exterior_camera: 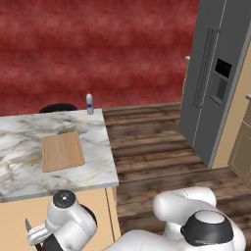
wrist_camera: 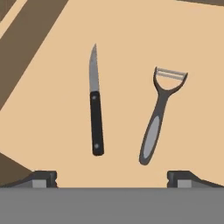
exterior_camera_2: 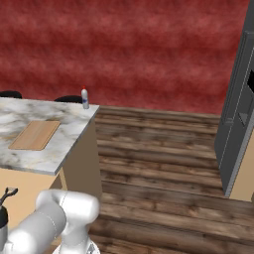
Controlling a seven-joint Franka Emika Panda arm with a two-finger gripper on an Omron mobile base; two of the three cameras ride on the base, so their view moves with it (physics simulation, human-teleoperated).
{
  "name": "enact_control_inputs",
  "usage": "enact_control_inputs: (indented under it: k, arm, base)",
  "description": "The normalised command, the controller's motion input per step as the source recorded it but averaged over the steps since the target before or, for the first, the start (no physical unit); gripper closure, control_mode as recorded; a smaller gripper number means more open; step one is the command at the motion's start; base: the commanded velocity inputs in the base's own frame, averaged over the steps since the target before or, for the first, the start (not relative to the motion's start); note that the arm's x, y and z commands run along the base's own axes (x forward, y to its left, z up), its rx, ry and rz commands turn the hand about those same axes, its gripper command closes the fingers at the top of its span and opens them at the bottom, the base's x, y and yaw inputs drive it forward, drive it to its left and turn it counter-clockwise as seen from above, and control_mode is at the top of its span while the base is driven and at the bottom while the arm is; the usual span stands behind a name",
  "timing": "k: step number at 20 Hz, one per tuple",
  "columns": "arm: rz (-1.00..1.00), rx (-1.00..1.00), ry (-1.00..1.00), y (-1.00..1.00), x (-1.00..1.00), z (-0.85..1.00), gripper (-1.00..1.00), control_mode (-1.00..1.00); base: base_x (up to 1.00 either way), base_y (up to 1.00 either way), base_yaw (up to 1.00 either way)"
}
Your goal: Open the drawer on the left and place the cutting tools on the cutting board.
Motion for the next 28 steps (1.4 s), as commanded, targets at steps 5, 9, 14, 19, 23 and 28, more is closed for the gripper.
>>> enact_control_inputs:
  k: [5,9,14,19,23,28]
  arm:
    - [-0.04,-0.02,0.03,0.29,0.24,-0.14,-1.0,-1.0]
    - [-0.01,-0.02,0.13,0.22,0.16,-0.3,-1.0,-1.0]
    - [0.0,-0.04,0.19,0.05,0.1,-0.48,-1.0,-1.0]
    - [0.0,-0.04,0.12,0.0,0.08,-0.39,-1.0,-1.0]
    - [0.0,-0.03,0.01,0.0,0.03,-0.1,-1.0,-1.0]
    - [0.0,-0.04,0.0,0.07,0.0,-0.02,-1.0,-1.0]
  base:
    - [0.0,0.0,0.0]
    - [0.0,0.0,0.0]
    - [0.0,0.0,0.0]
    - [0.0,0.0,0.0]
    - [0.0,0.0,0.0]
    - [0.0,0.0,0.0]
